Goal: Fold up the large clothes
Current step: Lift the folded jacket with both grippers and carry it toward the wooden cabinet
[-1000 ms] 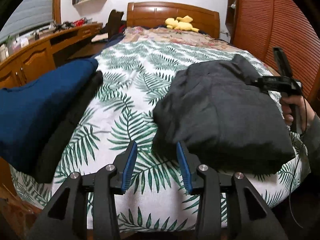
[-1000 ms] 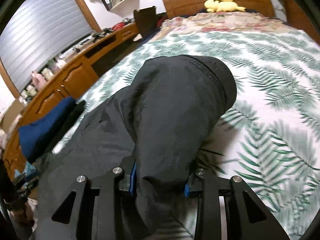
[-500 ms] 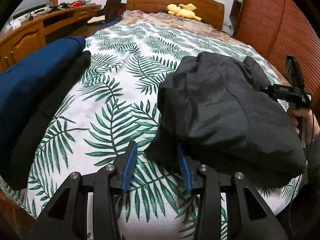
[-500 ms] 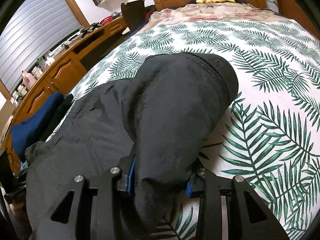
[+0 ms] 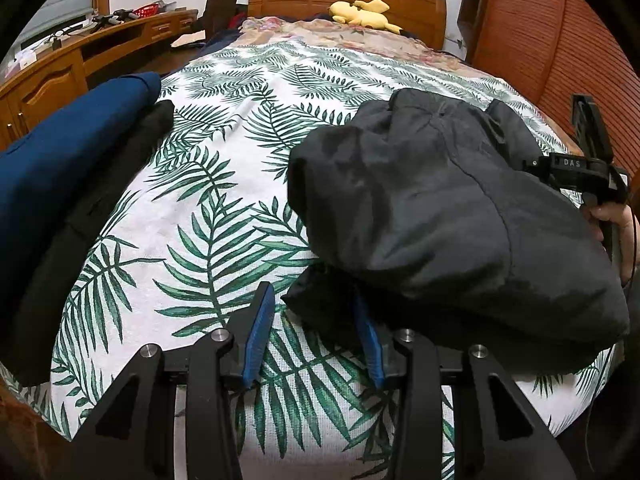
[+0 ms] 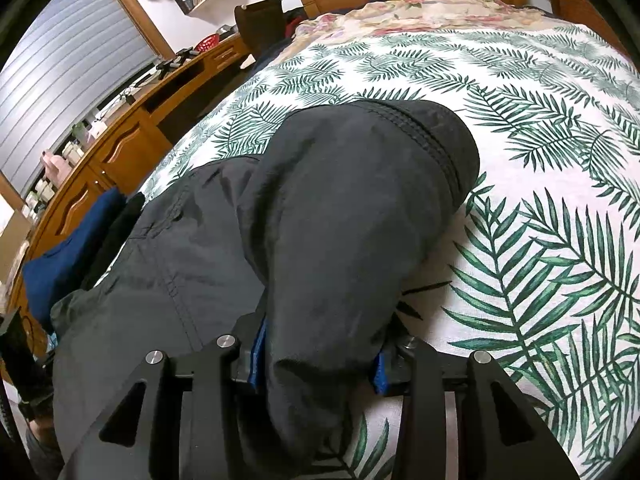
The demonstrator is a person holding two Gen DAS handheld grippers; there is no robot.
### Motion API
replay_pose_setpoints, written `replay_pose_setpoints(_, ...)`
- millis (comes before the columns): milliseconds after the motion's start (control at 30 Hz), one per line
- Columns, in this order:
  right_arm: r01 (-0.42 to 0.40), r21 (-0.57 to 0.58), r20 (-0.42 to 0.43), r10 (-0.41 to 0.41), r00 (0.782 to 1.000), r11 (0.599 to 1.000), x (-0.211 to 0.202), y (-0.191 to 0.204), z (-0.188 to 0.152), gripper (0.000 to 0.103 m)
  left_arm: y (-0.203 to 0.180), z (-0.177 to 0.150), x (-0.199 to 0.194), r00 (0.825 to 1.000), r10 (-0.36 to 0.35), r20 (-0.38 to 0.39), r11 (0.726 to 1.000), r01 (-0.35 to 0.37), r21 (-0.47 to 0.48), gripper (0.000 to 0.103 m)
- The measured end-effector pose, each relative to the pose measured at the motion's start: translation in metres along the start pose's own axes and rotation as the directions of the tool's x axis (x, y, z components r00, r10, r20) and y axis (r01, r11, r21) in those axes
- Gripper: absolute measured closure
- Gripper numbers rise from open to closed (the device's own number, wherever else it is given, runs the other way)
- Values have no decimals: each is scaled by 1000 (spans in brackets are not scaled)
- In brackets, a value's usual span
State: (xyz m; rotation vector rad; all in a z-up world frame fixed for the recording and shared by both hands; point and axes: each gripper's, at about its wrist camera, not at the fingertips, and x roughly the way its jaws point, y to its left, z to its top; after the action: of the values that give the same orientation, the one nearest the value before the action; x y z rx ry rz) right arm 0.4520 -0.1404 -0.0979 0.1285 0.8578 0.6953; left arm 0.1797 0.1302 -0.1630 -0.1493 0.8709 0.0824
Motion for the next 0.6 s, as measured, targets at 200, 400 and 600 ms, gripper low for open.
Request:
replay_pose_setpoints(200,0,5,5,0,1000,1000,1,0,-1,61,-1,1,3,1000,-4,-8,1000,4,-3,61)
replay_pose_setpoints(400,3,-26,52,-1,999,1000,-5,8,-1,65,-7,0,4,999,-35,6,999,35,5,78)
replay_pose_setpoints(600,-6,-77,155,18,988,997,-25,29,5,69,-10,0,-19,993,-41,106,999,41,7,93)
